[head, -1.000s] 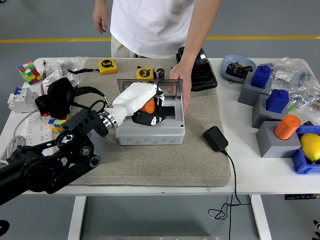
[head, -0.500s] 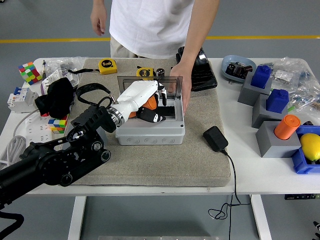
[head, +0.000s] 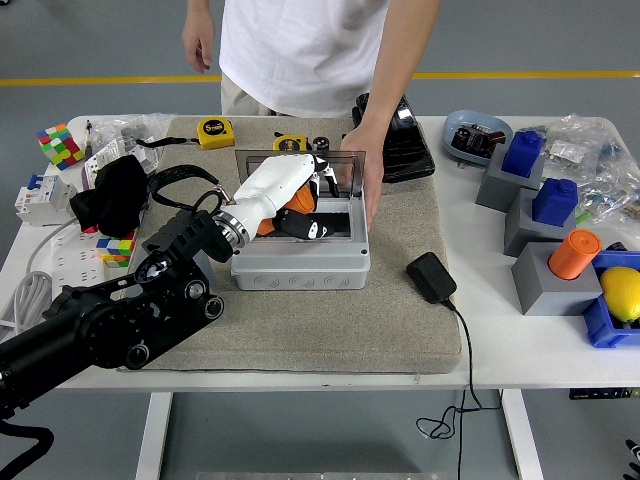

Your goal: Fetch the battery,place it into the box,close the lid of the box

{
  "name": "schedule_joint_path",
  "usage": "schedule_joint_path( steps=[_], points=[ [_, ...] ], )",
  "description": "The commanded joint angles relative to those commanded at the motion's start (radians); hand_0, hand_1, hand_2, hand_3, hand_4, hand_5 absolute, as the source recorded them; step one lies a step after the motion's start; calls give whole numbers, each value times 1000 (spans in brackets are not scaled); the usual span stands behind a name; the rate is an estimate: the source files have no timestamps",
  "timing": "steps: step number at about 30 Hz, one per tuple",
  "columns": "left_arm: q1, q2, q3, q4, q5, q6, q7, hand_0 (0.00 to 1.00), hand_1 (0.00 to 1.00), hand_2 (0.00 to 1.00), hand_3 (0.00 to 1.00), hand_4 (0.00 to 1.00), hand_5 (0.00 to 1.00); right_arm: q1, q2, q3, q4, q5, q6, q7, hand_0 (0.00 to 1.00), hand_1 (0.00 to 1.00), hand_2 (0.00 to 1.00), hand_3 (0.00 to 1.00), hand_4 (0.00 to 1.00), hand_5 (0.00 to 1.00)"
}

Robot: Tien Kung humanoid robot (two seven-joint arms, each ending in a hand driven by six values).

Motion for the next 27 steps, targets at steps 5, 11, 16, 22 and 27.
schedule_joint_path(
  steps=[5, 11, 16, 22, 27],
  points=[
    [-8, 6, 15, 7, 0, -12, -38, 146, 176, 289, 493, 998, 27, -1, 1, 2, 3, -2, -3, 4, 628, 654, 645, 536, 956, 424],
    [-22, 14, 42, 12, -10, -30, -69, 140, 154, 275, 475, 998, 28, 0, 1, 2, 5, -3, -3, 5, 628, 654, 646, 536, 955, 424],
    [-26, 10, 47, 20, -7, -19, -98, 157, 179, 285, 468, 998, 36, 0, 1, 2, 5, -2, -3, 6, 628, 654, 645, 536, 955, 424],
    [-37, 8, 58, 27, 43, -8, -119, 158, 191, 287, 472, 998, 39, 1, 2, -3, 6, -1, -6, 7, 628, 652, 645, 536, 956, 424],
    [-40, 12, 71, 33, 46, -8, -127, 161, 174, 277, 460, 998, 45, 0, 2, -8, 7, 1, -7, 8, 628, 651, 644, 536, 956, 424]
  ],
)
